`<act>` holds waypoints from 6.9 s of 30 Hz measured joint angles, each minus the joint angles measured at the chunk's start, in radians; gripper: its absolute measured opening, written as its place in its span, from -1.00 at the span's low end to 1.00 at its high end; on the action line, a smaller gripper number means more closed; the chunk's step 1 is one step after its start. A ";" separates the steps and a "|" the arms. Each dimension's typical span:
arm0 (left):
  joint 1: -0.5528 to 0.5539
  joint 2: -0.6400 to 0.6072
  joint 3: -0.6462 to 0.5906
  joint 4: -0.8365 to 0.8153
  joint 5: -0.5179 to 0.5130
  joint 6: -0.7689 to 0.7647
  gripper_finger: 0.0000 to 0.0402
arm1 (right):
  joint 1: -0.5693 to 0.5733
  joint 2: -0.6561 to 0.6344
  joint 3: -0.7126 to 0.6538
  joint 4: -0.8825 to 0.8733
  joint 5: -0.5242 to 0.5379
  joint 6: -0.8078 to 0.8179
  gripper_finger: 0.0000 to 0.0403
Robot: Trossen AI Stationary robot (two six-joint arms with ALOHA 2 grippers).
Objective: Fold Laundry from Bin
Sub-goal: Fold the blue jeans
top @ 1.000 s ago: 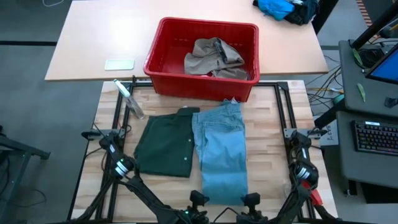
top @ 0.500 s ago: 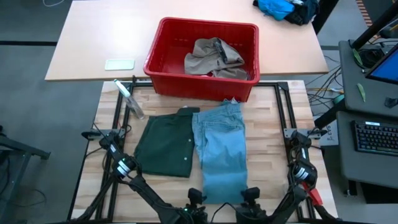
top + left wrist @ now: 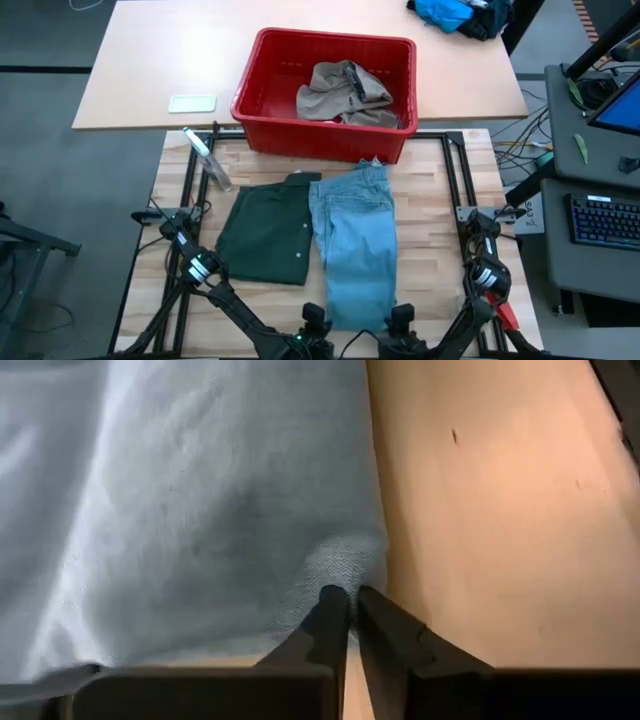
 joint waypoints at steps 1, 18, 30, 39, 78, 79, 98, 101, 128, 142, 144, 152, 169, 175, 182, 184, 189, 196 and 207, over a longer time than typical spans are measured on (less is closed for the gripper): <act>0.000 0.000 0.012 -0.010 -0.011 0.016 -0.96 | 0.000 -0.007 0.008 -0.002 0.000 -0.004 -0.93; -0.011 -0.087 0.324 -0.367 -0.141 0.137 -1.00 | 0.013 -0.265 0.050 -0.016 0.061 -0.030 -0.94; 0.007 -0.187 0.370 -0.571 -0.278 0.113 -1.00 | -0.052 -0.483 0.050 -0.127 0.110 -0.177 -0.94; 0.033 -0.278 0.360 -0.744 -0.304 -0.083 -1.00 | -0.182 -0.601 0.050 -0.140 0.102 -0.420 -0.94; 0.145 -0.600 0.348 -0.818 -0.299 0.016 0.04 | -1.038 -0.795 -0.246 0.206 -0.068 -1.211 -0.94; 0.145 -0.611 0.339 -0.818 -0.298 0.016 0.04 | -1.060 -0.795 -0.269 0.227 -0.075 -1.221 -0.94; 0.152 -0.854 -0.511 -0.236 0.013 0.038 0.03 | -1.243 -0.792 -0.654 0.620 -0.083 -1.233 -0.94; 0.187 -0.895 -0.682 0.137 0.182 0.205 0.01 | -1.247 -0.792 -0.682 0.645 -0.083 -1.221 -0.94; 0.583 -0.646 -1.011 1.008 0.371 0.231 -0.63 | -1.243 -0.794 -0.474 0.286 -0.080 -0.840 -0.38; 0.586 -0.591 -1.011 1.006 0.442 0.148 -0.63 | -1.158 -0.956 -0.470 0.360 -0.240 -0.689 -0.40; 0.586 -0.591 -1.011 1.006 0.442 0.145 -0.63 | -1.114 -0.989 -0.548 0.458 -0.282 -0.658 -0.40; 0.579 -0.591 -1.009 0.952 0.425 0.146 -0.63 | -0.973 -1.034 -1.011 0.961 -0.260 -0.440 -0.67; 0.541 -0.680 -1.013 0.837 0.480 0.119 -0.63 | -0.888 -1.091 -1.135 0.977 -0.117 -0.247 -0.94; 0.530 -0.704 -1.013 0.818 0.480 0.110 -0.63 | -0.773 -1.142 -1.085 0.988 -0.063 -0.269 -0.94; 0.530 -0.657 -1.013 0.848 0.476 0.067 -0.63 | -0.622 -1.111 -1.082 0.903 -0.011 -0.167 -0.94; 0.534 -0.641 -1.013 0.861 0.472 0.052 -0.63 | -0.614 -1.113 -1.059 0.807 0.069 -0.110 -0.94; 0.541 -0.624 -1.013 0.871 0.474 0.010 -0.63 | -0.612 -1.113 -0.947 0.674 0.139 -0.095 -0.94; 0.537 -0.652 -0.990 0.879 0.471 0.018 -0.63 | -0.538 -1.063 -0.815 0.720 0.049 -0.236 -0.94; 0.541 -0.641 -0.982 0.846 0.462 0.029 -0.63 | -0.504 -0.864 -0.936 0.545 -0.128 0.132 -0.94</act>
